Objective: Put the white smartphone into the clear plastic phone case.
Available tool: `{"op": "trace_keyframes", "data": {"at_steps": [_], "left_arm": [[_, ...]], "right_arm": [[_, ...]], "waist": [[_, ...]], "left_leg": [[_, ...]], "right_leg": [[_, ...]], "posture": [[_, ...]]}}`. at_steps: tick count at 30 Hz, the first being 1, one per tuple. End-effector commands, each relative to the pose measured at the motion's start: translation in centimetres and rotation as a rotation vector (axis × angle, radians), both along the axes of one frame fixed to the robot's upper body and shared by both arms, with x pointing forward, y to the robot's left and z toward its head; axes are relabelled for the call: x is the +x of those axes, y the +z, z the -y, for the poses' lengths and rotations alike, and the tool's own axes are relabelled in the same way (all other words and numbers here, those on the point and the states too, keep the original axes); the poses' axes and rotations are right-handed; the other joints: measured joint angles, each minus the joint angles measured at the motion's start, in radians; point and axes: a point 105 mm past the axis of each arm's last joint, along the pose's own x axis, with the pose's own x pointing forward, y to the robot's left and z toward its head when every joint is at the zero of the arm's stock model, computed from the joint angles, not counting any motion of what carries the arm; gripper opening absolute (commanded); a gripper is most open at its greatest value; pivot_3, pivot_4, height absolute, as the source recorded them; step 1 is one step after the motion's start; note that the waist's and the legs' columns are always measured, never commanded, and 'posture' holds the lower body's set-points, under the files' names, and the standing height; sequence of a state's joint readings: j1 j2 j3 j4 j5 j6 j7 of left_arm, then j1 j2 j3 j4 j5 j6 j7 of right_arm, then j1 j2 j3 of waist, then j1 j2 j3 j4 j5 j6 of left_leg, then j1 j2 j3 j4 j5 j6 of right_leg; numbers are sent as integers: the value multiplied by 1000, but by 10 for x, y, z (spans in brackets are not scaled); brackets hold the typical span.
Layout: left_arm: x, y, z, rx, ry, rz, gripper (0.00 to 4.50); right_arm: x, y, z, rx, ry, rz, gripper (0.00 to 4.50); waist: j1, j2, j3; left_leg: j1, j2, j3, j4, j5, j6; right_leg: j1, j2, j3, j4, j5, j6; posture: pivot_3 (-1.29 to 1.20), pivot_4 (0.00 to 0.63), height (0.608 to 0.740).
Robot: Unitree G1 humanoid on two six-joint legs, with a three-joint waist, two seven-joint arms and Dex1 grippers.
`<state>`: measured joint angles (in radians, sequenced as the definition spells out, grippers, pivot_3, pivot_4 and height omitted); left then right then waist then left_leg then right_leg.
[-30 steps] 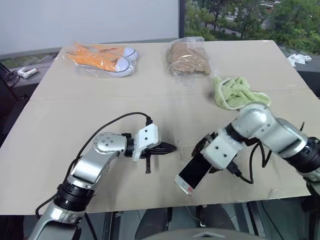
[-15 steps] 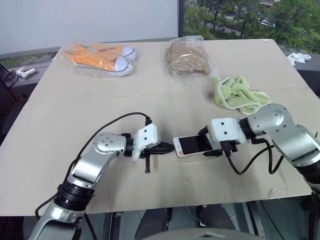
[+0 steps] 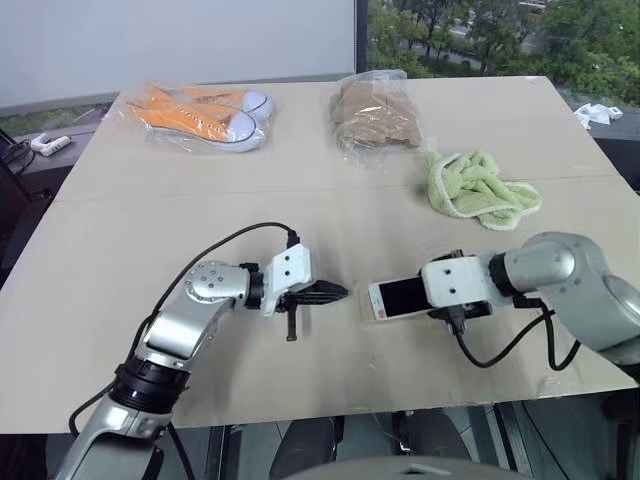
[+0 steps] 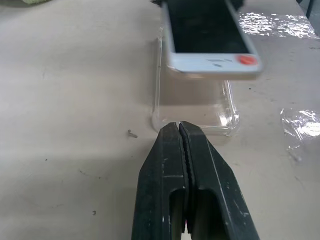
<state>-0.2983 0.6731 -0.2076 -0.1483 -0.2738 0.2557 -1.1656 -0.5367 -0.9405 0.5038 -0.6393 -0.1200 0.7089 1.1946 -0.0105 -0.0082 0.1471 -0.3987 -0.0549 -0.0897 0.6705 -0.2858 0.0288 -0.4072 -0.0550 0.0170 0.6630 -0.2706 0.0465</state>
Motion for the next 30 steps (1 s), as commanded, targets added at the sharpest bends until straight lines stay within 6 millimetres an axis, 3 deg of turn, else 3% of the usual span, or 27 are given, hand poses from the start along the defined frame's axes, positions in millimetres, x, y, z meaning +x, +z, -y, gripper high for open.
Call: {"op": "trace_keyframes", "data": {"at_steps": [1, 14, 30], "left_arm": [[-3, 5, 0, 0, -27, 20, 0], [-3, 7, 0, -2, -35, 25, 0], [-4, 12, 10, -24, -52, 32, 0]], "right_arm": [[-1, 5, -3, -7, -13, 67, 2697], [12, -5, -1, -29, -84, 111, 2697], [6, -11, 2, -87, -53, 95, 2697]], "waist": [[0, 0, 0], [0, 0, 0], [-1, 0, 0]], "left_leg": [[0, 0, 0, 0, 0, 0], [0, 0, 0, 0, 0, 0], [0, 0, 0, 0, 0, 0]], "right_leg": [[0, 0, 0, 0, 0, 0], [0, 0, 0, 0, 0, 0], [0, 0, 0, 0, 0, 0]], "posture": [[0, 150, 740], [0, 150, 740], [0, 150, 740]]}}
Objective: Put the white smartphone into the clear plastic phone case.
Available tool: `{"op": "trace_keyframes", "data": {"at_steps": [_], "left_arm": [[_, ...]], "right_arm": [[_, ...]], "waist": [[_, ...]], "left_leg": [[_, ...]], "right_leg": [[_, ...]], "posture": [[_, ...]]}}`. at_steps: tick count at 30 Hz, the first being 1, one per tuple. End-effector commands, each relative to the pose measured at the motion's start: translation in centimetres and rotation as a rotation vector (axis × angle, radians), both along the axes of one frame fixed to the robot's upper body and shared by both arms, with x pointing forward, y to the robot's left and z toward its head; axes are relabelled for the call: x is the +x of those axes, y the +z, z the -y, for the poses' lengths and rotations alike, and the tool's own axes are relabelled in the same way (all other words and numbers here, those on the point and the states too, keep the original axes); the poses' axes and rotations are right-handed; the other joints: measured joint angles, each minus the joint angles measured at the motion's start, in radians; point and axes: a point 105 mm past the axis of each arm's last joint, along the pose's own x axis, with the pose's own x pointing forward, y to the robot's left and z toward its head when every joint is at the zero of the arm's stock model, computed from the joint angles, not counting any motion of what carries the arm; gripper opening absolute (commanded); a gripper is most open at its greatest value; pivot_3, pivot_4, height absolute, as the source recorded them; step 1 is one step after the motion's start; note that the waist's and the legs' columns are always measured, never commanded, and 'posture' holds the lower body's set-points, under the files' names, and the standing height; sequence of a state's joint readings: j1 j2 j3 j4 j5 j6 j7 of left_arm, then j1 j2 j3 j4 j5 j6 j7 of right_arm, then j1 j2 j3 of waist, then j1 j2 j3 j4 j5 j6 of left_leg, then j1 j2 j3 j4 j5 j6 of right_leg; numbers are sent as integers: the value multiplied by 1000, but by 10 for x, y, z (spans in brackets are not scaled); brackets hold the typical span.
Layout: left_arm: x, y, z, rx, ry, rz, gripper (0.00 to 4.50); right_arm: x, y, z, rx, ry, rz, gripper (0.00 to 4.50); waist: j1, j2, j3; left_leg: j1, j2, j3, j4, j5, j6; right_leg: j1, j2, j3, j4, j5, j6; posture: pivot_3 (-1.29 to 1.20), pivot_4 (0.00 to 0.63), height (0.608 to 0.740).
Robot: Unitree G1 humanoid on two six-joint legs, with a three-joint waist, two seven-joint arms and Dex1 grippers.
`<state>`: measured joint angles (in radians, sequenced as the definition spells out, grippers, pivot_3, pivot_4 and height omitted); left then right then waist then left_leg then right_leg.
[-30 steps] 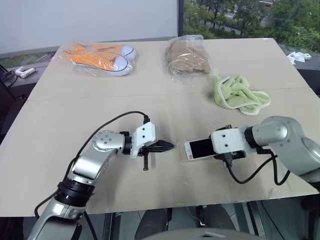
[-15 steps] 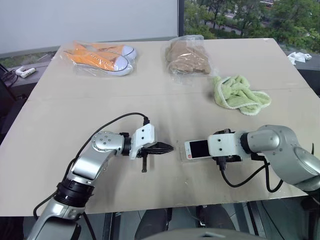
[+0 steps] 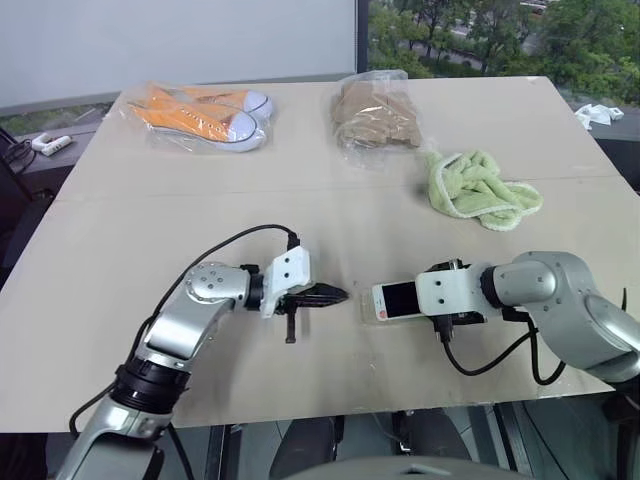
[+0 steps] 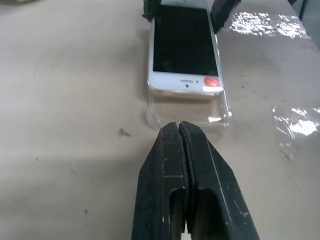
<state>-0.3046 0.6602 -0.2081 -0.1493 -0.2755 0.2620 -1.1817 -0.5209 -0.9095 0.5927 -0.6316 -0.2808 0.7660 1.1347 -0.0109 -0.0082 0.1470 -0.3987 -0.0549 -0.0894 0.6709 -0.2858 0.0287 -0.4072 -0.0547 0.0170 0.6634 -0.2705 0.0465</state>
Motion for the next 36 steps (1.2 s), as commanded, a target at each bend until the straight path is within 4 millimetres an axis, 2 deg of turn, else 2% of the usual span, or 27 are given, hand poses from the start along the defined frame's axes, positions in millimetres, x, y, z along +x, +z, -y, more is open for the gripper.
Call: {"op": "trace_keyframes", "data": {"at_steps": [1, 8, 15, 20, 24, 28, 30, 36], "left_arm": [[-3, 11, 8, -14, -35, 41, 0], [-7, 15, 29, -48, -84, 43, 0], [-8, 17, 40, -61, -105, 39, 0], [-16, 11, 50, -66, -133, 8, 0], [-18, 1, 53, -36, -134, -12, 0], [-8, -14, 57, 10, -87, -8, 0], [-12, -28, 57, 58, -100, -36, 0], [-10, -42, 51, 124, -80, -47, 0]], "right_arm": [[-4, 5, -1, -25, 31, 19, 2697], [-9, 3, -3, -42, 72, 2, 2697], [-8, 1, -4, -58, 85, 7, 2697], [-7, 1, -6, -60, 84, 9, 2697], [-7, 1, -7, -58, 83, 4, 2697], [-8, 1, -8, -50, 76, -8, 2697], [-9, 1, -7, -50, 74, -13, 2697], [-12, 4, -4, -45, 54, -34, 2697]], "waist": [[0, 0, 0], [1, 0, 0], [0, 0, 0], [0, 0, 0], [0, 0, 0], [0, 0, -1], [0, -1, -1], [3, -1, -2]], "left_leg": [[0, 0, 0, 0, 0, 0], [0, 0, 0, 0, 0, 0], [0, 0, 0, 1, 0, 0], [0, 0, 0, 1, 0, 0], [0, 0, 0, 1, 0, 0], [0, 0, 0, 1, 0, 0], [0, 0, 0, 1, 0, 0], [0, 0, 0, 2, 0, 0]], "right_leg": [[0, 0, 0, 0, 0, 0], [0, 0, 0, 0, 0, 0], [0, 0, 0, 1, 0, 0], [0, 0, 0, 1, 0, 0], [0, 0, 0, 1, 0, 0], [0, 0, 0, 1, 0, 0], [0, 0, 0, 1, 0, 0], [1, 0, 0, 1, 0, 0]], "posture": [[0, 150, 740], [0, 150, 740], [0, 150, 740], [0, 150, 740], [0, 150, 740], [0, 150, 740], [0, 150, 740], [0, 150, 740]]}}
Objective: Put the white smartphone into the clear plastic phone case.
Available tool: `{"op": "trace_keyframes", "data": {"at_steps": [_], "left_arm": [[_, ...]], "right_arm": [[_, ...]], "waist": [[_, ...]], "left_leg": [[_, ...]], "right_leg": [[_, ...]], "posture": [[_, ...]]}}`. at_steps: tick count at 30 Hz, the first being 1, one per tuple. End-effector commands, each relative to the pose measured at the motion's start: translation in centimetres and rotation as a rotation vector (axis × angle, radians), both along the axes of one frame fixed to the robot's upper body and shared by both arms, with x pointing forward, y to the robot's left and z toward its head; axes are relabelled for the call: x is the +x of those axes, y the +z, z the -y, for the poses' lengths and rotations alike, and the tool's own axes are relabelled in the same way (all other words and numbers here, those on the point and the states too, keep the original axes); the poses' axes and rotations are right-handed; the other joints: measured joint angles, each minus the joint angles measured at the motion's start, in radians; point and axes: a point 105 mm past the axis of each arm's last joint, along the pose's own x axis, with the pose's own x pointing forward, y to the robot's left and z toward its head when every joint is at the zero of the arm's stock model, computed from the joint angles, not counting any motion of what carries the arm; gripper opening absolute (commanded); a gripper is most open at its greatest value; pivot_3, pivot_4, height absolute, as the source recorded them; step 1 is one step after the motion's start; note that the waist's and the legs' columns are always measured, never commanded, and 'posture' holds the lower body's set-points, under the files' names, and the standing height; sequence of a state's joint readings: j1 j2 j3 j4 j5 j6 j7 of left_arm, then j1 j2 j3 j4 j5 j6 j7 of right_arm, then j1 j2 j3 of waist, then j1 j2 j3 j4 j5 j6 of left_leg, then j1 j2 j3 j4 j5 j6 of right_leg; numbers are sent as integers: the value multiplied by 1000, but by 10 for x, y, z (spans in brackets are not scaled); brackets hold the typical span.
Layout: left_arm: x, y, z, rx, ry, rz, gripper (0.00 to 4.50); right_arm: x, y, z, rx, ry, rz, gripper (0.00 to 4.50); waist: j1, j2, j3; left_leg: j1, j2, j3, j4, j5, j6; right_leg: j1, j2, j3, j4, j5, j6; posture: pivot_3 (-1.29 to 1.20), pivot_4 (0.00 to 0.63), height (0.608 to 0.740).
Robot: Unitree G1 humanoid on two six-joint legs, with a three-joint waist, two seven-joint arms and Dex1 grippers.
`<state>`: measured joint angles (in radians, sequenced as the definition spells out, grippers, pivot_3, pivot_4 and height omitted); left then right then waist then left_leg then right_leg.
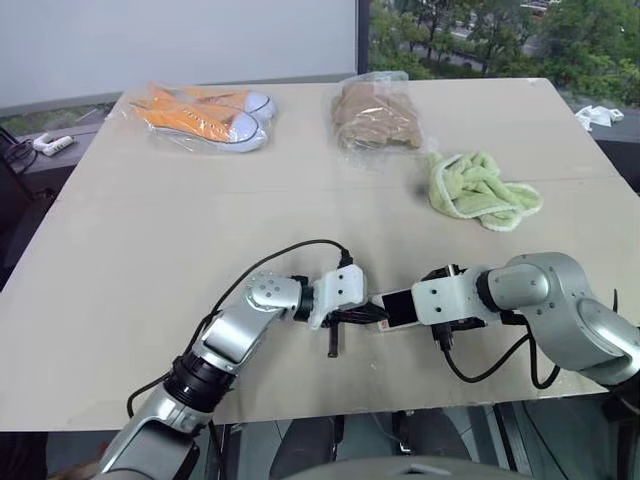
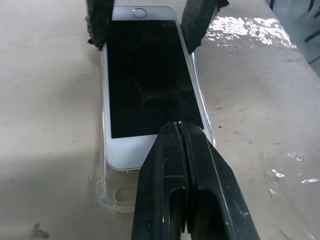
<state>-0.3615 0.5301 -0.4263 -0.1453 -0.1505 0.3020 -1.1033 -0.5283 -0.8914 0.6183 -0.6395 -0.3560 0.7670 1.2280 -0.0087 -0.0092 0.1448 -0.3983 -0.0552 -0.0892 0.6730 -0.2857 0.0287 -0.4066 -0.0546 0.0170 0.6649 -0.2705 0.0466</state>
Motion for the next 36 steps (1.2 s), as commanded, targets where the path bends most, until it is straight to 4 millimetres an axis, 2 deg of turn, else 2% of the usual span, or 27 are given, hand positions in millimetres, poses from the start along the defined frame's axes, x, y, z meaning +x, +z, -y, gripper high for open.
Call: {"op": "trace_keyframes", "data": {"at_steps": [1, 3, 6, 7, 12, 17, 20, 23, 25, 26, 27, 28, 31, 36], "left_arm": [[2, -16, -6, 73, 25, -16, 0], [2, -17, -6, 74, 25, -17, 0], [2, -18, -4, 72, 23, -19, 0], [1, -18, -3, 71, 22, -21, 0], [3, -18, -3, 69, 24, -24, 0], [4, -18, -3, 64, 36, -24, 0], [4, -18, -3, 61, 39, -24, 0], [3, -18, -4, 59, 40, -25, 0], [3, -18, -4, 59, 41, -25, 0], [3, -18, -4, 60, 41, -25, 0], [3, -18, -4, 60, 41, -23, 0], [3, -17, -4, 59, 39, -22, 0], [3, -17, -3, 58, 35, -20, 0], [4, -17, -2, 57, 35, -14, 0]], "right_arm": [[-7, 8, -3, 20, 14, -9, 2697], [-8, 11, -4, 36, 8, -19, 2697], [-12, 16, -5, 67, 1, -58, 4316], [-14, 19, -4, 79, -5, -78, 4473], [-10, 35, 0, 186, -106, -111, 4473], [-8, 41, 34, 203, -266, -163, 4473], [-7, 38, 52, 180, -333, -152, 3625], [-19, 28, 69, 119, -365, -192, 2120], [-26, 23, 74, 93, -375, -215, 1291], [-28, 21, 75, 88, -375, -219, 532], [-29, 20, 76, 84, -376, -221, 375], [-28, 15, 77, 61, -372, -215, 30], [-23, 7, 77, 12, -339, -178, 30], [-21, 6, 45, 46, -224, -192, 30]], "waist": [[1, 0, 0], [2, 0, 0], [2, 0, -1], [2, 0, -1], [1, 0, -1], [8, 0, -1], [13, 0, -1], [19, 0, -1], [21, 1, -2], [21, 1, -2], [20, 1, -2], [20, 1, -2], [20, 1, -2], [19, 2, -2]], "left_leg": [[0, 0, 0, 0, 0, 0], [0, 0, 0, 1, 0, 0], [0, 0, 0, 1, 0, 0], [1, 0, -1, 1, 0, 0], [1, 0, -1, 2, 0, 0], [2, 0, -2, 4, 0, 0], [2, 0, -2, 5, 0, 0], [3, 0, -2, 5, 0, 0], [3, 0, -2, 5, 0, 0], [3, 0, -2, 5, 0, 0], [3, 0, -2, 5, 0, 0], [3, 0, -1, 5, 0, 0], [5, 0, -1, 5, 0, 0], [6, 0, -1, 5, 0, 0]], "right_leg": [[0, 0, 0, 0, 0, 0], [1, 0, 0, 0, 0, 0], [1, 0, 0, 0, 0, 0], [1, 0, 0, 0, 0, 0], [3, 0, -1, 0, 0, 0], [5, 0, -2, 1, 0, 0], [5, 0, -2, 0, 0, 0], [5, 0, -2, 0, 0, 0], [6, 0, -2, 0, 0, 0], [6, 0, -2, 0, 0, 0], [6, 0, -1, 0, 0, 1], [6, 0, -1, 1, 0, 1], [7, 0, -1, 0, 0, 1], [9, 0, -1, 0, 0, 1]], "posture": [[0, 150, 740], [0, 150, 740], [0, 150, 740], [0, 150, 740], [0, 150, 740], [0, 150, 740], [0, 150, 740], [0, 150, 740], [0, 150, 740], [0, 150, 740], [0, 150, 740], [0, 150, 740], [0, 150, 740], [0, 150, 740]]}}
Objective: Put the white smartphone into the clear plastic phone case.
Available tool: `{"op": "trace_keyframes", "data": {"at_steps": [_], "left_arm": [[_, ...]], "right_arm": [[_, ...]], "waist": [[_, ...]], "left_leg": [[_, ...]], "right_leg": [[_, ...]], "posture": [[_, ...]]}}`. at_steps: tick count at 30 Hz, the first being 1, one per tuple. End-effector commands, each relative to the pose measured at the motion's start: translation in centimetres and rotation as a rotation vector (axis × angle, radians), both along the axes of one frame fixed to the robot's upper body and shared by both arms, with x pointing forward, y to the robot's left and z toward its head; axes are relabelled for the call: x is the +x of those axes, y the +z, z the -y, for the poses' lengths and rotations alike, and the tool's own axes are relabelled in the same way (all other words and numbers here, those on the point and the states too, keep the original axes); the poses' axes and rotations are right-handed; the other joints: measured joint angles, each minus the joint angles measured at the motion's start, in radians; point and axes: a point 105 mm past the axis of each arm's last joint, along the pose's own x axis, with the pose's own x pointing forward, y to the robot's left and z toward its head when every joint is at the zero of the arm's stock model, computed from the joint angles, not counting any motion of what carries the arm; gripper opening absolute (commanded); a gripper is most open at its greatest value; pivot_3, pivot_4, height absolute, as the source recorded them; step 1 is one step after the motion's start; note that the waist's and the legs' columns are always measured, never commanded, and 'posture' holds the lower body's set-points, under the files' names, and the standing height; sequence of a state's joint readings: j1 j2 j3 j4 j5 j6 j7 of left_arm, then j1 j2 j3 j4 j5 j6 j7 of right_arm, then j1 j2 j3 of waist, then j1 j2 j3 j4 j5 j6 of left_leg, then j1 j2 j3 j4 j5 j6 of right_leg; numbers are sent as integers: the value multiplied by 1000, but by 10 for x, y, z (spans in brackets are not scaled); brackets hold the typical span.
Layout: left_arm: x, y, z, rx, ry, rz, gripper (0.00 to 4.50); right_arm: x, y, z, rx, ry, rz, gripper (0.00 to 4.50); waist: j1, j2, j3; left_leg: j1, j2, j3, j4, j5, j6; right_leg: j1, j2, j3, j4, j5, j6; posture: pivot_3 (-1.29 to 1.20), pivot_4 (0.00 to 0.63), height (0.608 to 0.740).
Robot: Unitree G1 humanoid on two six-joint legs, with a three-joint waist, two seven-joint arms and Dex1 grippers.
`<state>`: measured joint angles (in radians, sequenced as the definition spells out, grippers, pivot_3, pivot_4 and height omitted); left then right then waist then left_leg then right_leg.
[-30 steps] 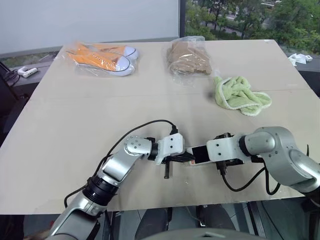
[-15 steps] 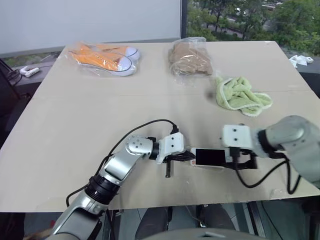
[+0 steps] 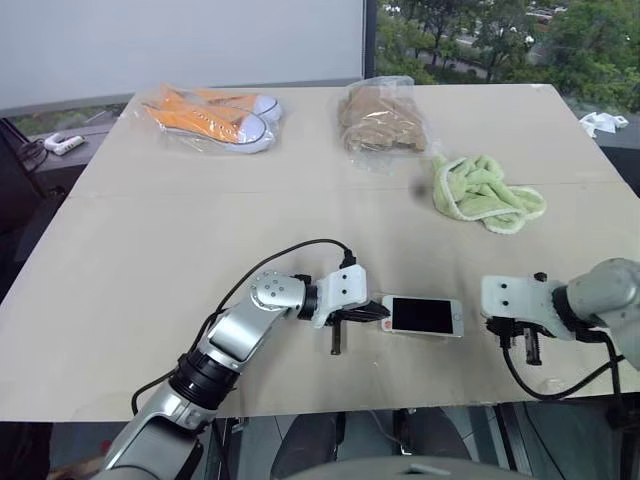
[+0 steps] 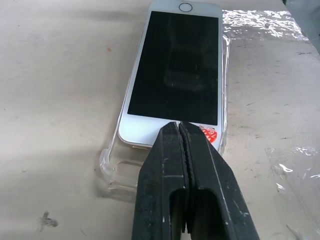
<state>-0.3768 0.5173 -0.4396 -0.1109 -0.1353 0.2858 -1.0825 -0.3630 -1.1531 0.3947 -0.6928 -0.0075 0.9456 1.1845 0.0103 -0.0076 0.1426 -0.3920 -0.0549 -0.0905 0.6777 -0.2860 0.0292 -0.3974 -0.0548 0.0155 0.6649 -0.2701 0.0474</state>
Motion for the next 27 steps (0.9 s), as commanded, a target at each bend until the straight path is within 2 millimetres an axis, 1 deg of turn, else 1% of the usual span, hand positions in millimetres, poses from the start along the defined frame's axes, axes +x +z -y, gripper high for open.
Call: {"op": "trace_keyframes", "data": {"at_steps": [1, 4, 8, 13, 20, 23, 25, 27], "left_arm": [[-1, -14, -5, 50, 21, -25, 0], [-2, -13, -4, 46, 23, -24, 0], [-3, -13, -4, 41, 24, -25, 0], [-4, -13, -3, 40, 25, -25, 0], [-4, -13, -3, 39, 26, -27, 0], [-1, -10, -2, 22, 31, -13, 0], [1, -1, -1, -20, 40, -2, 0], [5, 16, 0, -98, 57, 3, 0]], "right_arm": [[0, 4, -23, 24, 86, 26, 30], [1, 4, -35, 38, 115, 25, 30], [-5, 4, -54, 83, 157, 1, 30], [-11, 3, -67, 117, 173, -21, 30], [-9, 3, -68, 119, 153, -14, 30], [-10, 3, -67, 115, 150, -19, 30], [-9, 2, -63, 101, 139, -13, 30], [-7, 2, -57, 83, 123, -7, 30]], "waist": [[1, 0, 0], [1, 0, 0], [-10, -1, -1], [-26, -1, -1], [-27, -1, -1], [-27, -1, -1], [-27, -1, -1], [-27, -1, -1]], "left_leg": [[0, 0, 0, 0, 0, 0], [0, 0, -1, 0, 0, 0], [1, 1, -1, 0, 0, 0], [2, 1, -1, -1, 0, 0], [3, 1, 0, -2, 0, 0], [4, 1, 0, -3, 0, 0], [4, 1, 0, -3, 0, 0], [4, 1, 0, -3, 0, 0]], "right_leg": [[0, 0, 0, 0, 0, 0], [0, 0, -1, 0, 0, 0], [1, 1, 0, 0, 0, 0], [1, 1, 0, 0, 0, 0], [1, 1, 1, 0, 0, 0], [2, 1, 1, 0, 0, 0], [2, 1, 1, 0, 0, 0], [2, 1, 1, 0, 0, 0]], "posture": [[0, 150, 740], [0, 150, 740], [0, 150, 740], [0, 150, 740], [0, 150, 740], [0, 150, 740], [0, 150, 740], [0, 150, 740]]}}
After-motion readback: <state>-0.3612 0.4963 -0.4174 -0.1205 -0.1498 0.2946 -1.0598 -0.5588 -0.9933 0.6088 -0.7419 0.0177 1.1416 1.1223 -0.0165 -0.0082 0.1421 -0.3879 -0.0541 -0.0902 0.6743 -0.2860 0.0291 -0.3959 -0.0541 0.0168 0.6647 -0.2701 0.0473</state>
